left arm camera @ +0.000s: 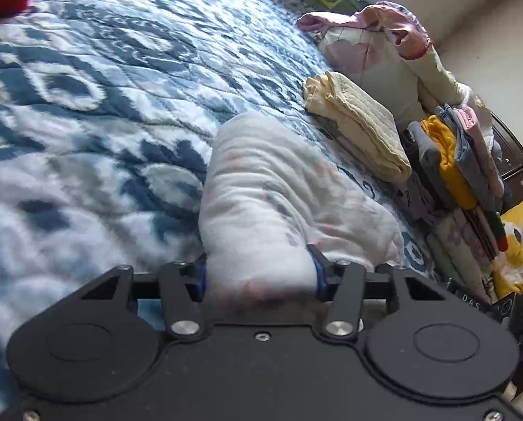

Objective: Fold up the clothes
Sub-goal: 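Grasp the folded garment with both tools, pinching its lavender cuff end, then carry the folded garment with both tools toward the red knit item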

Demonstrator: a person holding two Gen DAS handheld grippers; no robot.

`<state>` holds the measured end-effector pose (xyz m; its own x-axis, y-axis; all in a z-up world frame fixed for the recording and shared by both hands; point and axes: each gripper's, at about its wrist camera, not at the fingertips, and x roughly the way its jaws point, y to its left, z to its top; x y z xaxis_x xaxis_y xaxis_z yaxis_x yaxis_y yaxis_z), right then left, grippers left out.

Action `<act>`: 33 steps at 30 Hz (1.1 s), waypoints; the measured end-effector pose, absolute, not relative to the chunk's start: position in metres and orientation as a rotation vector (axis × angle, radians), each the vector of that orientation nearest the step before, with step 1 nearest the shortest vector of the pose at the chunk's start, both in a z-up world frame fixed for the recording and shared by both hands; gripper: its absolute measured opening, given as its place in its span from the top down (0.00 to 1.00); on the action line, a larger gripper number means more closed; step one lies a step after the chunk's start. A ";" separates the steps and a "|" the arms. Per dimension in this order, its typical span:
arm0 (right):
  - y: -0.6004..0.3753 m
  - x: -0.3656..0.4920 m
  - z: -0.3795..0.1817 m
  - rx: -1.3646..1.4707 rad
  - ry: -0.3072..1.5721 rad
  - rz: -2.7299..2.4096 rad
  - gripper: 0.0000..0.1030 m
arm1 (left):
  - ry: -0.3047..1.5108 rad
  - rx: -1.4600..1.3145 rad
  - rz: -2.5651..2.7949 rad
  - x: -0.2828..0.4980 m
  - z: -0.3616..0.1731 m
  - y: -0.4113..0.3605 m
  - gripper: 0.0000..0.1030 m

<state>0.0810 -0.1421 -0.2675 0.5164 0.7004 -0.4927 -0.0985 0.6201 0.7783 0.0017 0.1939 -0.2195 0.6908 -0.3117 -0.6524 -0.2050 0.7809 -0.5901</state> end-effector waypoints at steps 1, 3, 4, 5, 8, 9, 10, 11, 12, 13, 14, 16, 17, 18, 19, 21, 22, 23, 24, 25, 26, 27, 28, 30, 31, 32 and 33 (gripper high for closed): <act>-0.142 0.076 -0.260 0.758 0.922 0.548 0.53 | 0.830 -0.682 -0.061 -0.006 -0.216 0.194 0.47; -0.141 0.064 -0.254 0.716 0.959 0.555 0.42 | 0.845 -0.642 -0.050 -0.018 -0.216 0.192 0.32; -0.141 0.059 -0.255 0.684 0.979 0.544 0.31 | 0.858 -0.618 -0.041 -0.021 -0.220 0.190 0.24; -0.140 0.058 -0.262 0.646 0.995 0.514 0.14 | 0.871 -0.594 -0.032 -0.023 -0.224 0.188 0.24; -0.148 0.050 -0.278 0.699 0.988 0.497 0.15 | 0.900 -0.530 -0.009 -0.028 -0.233 0.182 0.23; -0.149 0.047 -0.278 0.705 0.980 0.503 0.15 | 0.899 -0.519 -0.006 -0.027 -0.233 0.180 0.22; -0.149 0.044 -0.278 0.702 0.972 0.508 0.15 | 0.898 -0.507 -0.003 -0.026 -0.232 0.178 0.22; -0.146 0.041 -0.279 0.680 0.968 0.511 0.15 | 0.896 -0.496 -0.001 -0.026 -0.232 0.176 0.22; -0.144 0.040 -0.280 0.669 0.967 0.514 0.15 | 0.895 -0.485 0.002 -0.025 -0.231 0.175 0.22; -0.143 0.039 -0.280 0.669 0.964 0.516 0.15 | 0.894 -0.474 0.005 -0.024 -0.230 0.173 0.22; -0.142 0.039 -0.281 0.672 0.962 0.517 0.15 | 0.893 -0.463 0.007 -0.024 -0.230 0.171 0.21; -0.143 0.041 -0.282 0.693 0.963 0.519 0.14 | 0.890 -0.441 0.013 -0.022 -0.229 0.167 0.20; -0.143 0.042 -0.283 0.694 0.961 0.520 0.14 | 0.889 -0.430 0.015 -0.022 -0.228 0.165 0.20; -0.143 0.043 -0.284 0.696 0.959 0.521 0.15 | 0.888 -0.419 0.018 -0.021 -0.228 0.163 0.20; -0.142 0.045 -0.284 0.696 0.957 0.522 0.15 | 0.888 -0.418 0.020 -0.021 -0.228 0.163 0.20; -0.140 0.046 -0.284 0.689 0.957 0.522 0.22 | 0.889 -0.425 0.019 -0.020 -0.229 0.163 0.20; -0.138 0.046 -0.284 0.686 0.956 0.523 0.25 | 0.889 -0.428 0.019 -0.020 -0.229 0.163 0.20; -0.136 0.046 -0.284 0.683 0.955 0.526 0.29 | 0.888 -0.431 0.018 -0.020 -0.229 0.163 0.20; -0.135 0.046 -0.284 0.680 0.953 0.530 0.33 | 0.888 -0.434 0.017 -0.020 -0.229 0.163 0.20; -0.133 0.045 -0.284 0.678 0.951 0.533 0.35 | 0.888 -0.436 0.016 -0.019 -0.229 0.163 0.20; -0.133 0.044 -0.284 0.679 0.948 0.536 0.39 | 0.885 -0.439 0.013 -0.020 -0.229 0.163 0.23; -0.133 0.042 -0.284 0.680 0.945 0.539 0.43 | 0.880 -0.442 0.009 -0.021 -0.229 0.163 0.26; -0.132 0.041 -0.283 0.684 0.942 0.542 0.44 | 0.874 -0.441 0.006 -0.023 -0.228 0.163 0.32; -0.133 0.040 -0.281 0.706 0.942 0.547 0.50 | 0.860 -0.447 0.004 -0.027 -0.225 0.165 0.43; -0.133 0.039 -0.280 0.717 0.941 0.550 0.51 | 0.854 -0.459 0.005 -0.029 -0.222 0.168 0.49; -0.133 0.039 -0.278 0.724 0.939 0.555 0.53 | 0.847 -0.471 0.005 -0.031 -0.219 0.170 0.52; -0.132 0.038 -0.274 0.716 0.934 0.564 0.54 | 0.841 -0.482 0.006 -0.034 -0.216 0.173 0.53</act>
<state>0.0383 -0.1320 -0.2745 0.4847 0.7063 -0.5159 -0.1274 0.6406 0.7573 -0.0336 0.1730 -0.2162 0.6733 -0.1823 -0.7165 -0.1926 0.8924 -0.4080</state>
